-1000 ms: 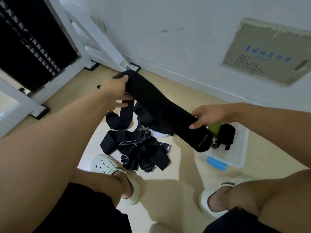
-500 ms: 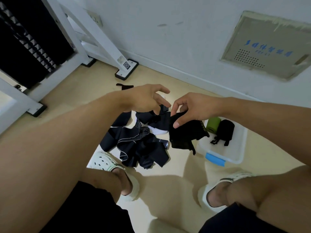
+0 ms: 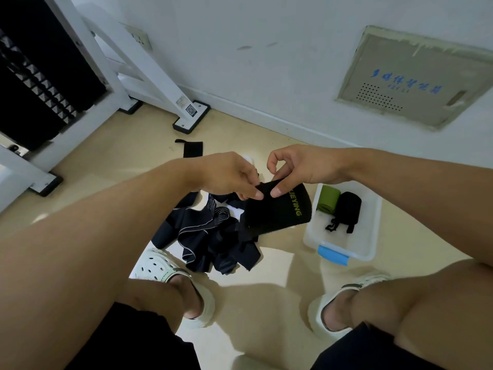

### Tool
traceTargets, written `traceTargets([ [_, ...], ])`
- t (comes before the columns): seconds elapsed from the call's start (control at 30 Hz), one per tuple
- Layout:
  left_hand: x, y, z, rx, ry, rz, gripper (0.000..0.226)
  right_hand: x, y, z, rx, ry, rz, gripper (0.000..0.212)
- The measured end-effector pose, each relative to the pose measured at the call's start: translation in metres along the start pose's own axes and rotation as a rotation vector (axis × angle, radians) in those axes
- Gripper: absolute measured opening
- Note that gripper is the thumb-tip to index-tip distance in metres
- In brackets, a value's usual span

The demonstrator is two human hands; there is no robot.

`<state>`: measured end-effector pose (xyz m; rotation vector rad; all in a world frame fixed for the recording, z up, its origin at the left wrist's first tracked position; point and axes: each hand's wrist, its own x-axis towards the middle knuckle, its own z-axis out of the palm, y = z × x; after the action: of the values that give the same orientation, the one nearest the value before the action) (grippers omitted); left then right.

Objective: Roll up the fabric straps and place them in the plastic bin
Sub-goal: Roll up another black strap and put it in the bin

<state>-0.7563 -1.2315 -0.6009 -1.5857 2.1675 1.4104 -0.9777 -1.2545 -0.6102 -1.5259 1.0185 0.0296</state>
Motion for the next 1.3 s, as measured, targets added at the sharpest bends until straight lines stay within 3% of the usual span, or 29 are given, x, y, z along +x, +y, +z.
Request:
traceTargets([
  [0.13, 0.001, -0.011, -0.005, 0.108, 0.024, -0.036, 0.018, -0.007, 0.007, -0.012, -0.102, -0.058, 0.127, 0.04],
  [0.23, 0.002, -0.019, -0.01, 0.133, 0.048, -0.097, 0.018, -0.01, 0.017, -0.02, -0.109, 0.004, 0.153, 0.033],
  [0.33, 0.001, -0.016, -0.009, 0.102, 0.034, -0.123, 0.024, -0.008, 0.018, -0.022, -0.001, 0.109, 0.085, 0.029],
  [0.47, -0.003, -0.001, -0.003, -0.127, 0.019, -0.055, 0.024, -0.001, 0.007, -0.014, 0.023, 0.176, -0.051, 0.025],
  [0.6, 0.004, -0.004, -0.005, -0.029, 0.147, -0.078, 0.015, 0.017, 0.006, -0.003, -0.079, 0.455, -0.126, 0.027],
  [0.7, 0.006, -0.014, -0.01, 0.049, 0.176, -0.194, 0.021, 0.03, 0.011, -0.007, -0.147, 0.688, -0.059, 0.034],
  [0.77, 0.006, -0.023, -0.015, 0.037, 0.198, -0.298, 0.028, 0.042, 0.017, -0.009, -0.267, 0.63, 0.042, 0.034],
  [0.83, 0.002, -0.031, -0.019, 0.008, 0.22, -0.395, 0.036, 0.058, 0.021, -0.006, -0.602, 0.367, 0.189, 0.036],
  [0.9, -0.001, -0.035, -0.023, 0.013, 0.255, -0.433, 0.041, 0.078, 0.029, 0.008, -0.764, 0.17, 0.295, 0.041],
  [1.0, -0.001, -0.038, -0.025, -0.006, 0.397, -0.393, 0.037, 0.115, 0.058, 0.043, -0.669, 0.16, 0.228, 0.032],
  [1.1, -0.001, -0.043, -0.031, -0.191, 0.674, -0.332, 0.033, 0.148, 0.101, 0.097, -0.455, 0.185, 0.244, 0.026],
  [1.2, -0.005, -0.049, -0.034, -0.328, 0.839, -0.274, 0.025, 0.173, 0.145, 0.153, -0.222, 0.063, 0.379, 0.052],
  [1.3, -0.006, -0.055, -0.03, -0.328, 0.763, -0.258, 0.012, 0.198, 0.17, 0.191, -0.012, 0.098, 0.387, 0.073],
])
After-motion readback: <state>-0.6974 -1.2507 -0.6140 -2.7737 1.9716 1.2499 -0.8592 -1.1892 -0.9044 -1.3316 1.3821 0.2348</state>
